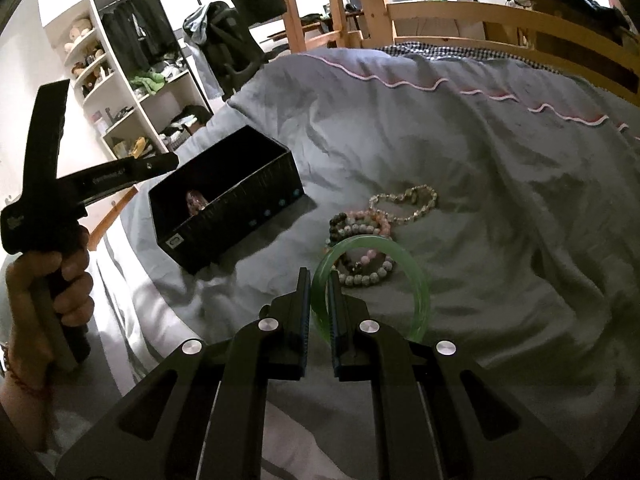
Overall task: Organize jewelry
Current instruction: 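Carry the pink bracelet into the black box with the left tool while the right tool carries the bangle, then lower the green bangle into the black box and open the right tool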
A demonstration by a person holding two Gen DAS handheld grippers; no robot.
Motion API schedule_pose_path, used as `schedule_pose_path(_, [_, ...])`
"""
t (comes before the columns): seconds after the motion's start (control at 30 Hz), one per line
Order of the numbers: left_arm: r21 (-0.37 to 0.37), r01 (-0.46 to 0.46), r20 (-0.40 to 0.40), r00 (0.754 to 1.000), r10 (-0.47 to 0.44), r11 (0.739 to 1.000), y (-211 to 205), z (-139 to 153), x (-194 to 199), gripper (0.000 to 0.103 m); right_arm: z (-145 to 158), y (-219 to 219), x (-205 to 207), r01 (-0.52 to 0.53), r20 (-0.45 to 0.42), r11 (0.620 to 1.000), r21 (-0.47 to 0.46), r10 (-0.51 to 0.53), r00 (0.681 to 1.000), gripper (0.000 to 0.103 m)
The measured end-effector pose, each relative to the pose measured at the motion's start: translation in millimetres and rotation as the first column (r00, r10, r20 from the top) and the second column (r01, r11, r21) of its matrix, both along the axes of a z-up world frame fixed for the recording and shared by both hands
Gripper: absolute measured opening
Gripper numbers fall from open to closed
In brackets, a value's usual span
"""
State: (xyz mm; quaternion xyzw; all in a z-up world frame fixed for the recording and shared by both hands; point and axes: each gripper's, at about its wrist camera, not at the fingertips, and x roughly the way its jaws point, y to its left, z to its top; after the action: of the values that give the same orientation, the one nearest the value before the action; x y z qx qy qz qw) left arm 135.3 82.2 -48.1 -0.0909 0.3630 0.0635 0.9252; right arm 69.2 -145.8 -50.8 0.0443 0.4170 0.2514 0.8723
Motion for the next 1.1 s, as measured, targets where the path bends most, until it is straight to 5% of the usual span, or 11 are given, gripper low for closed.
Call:
schedule_pose_path(0.07, [-0.001, -0.005, 0.006, 1.000, 0.005, 1.000, 1.6, 0.8, -0.2, 0.035, -1.8, 2.1, 0.0, -0.003, -0.004, 1.000, -0.005, 0.003, 1.000, 0.009])
schedule_pose_path(0.13, [-0.003, -0.013, 0.027, 1.000, 0.013, 1.000, 2.5, 4.5, -3.6, 0.069, -1.7, 2.1, 0.1, -0.004, -0.005, 1.000, -0.006, 0.003, 1.000, 0.009])
schedule_pose_path(0.3, [-0.008, 0.030, 0.077, 0.997, -0.029, 1.000, -5.1, 11.7, -11.9, 0.090, 4.0, -1.7, -1.7, 0.012, 0.011, 1.000, 0.002, -0.012, 1.000, 0.009])
schedule_pose_path(0.5, [-0.007, 0.161, 0.067, 0.985, -0.160, 0.987, -36.7, 0.6, -21.4, 0.095, 20.5, -9.0, -4.7, 0.031, 0.053, 1.000, 0.002, -0.031, 0.998, 0.009])
schedule_pose_path(0.73, [0.028, 0.173, 0.000, 0.985, -0.173, 0.984, -58.9, -29.2, -28.9, 0.095, 54.6, -5.4, 4.3, 0.004, 0.119, 1.000, 0.015, -0.006, 0.993, 0.009])
schedule_pose_path(0.93, [0.044, 0.226, -0.024, 0.974, -0.225, 0.973, -78.6, -41.7, -29.7, 0.095, 87.1, 26.4, 33.4, -0.112, 0.141, 0.994, 0.003, 0.110, 0.984, 0.009])
schedule_pose_path(1.1, [0.029, 0.270, -0.065, 0.961, -0.268, 0.962, -91.3, -55.5, -28.8, 0.095, 94.4, 64.4, 71.0, -0.265, 0.074, 0.964, 0.038, 0.262, 0.962, 0.010])
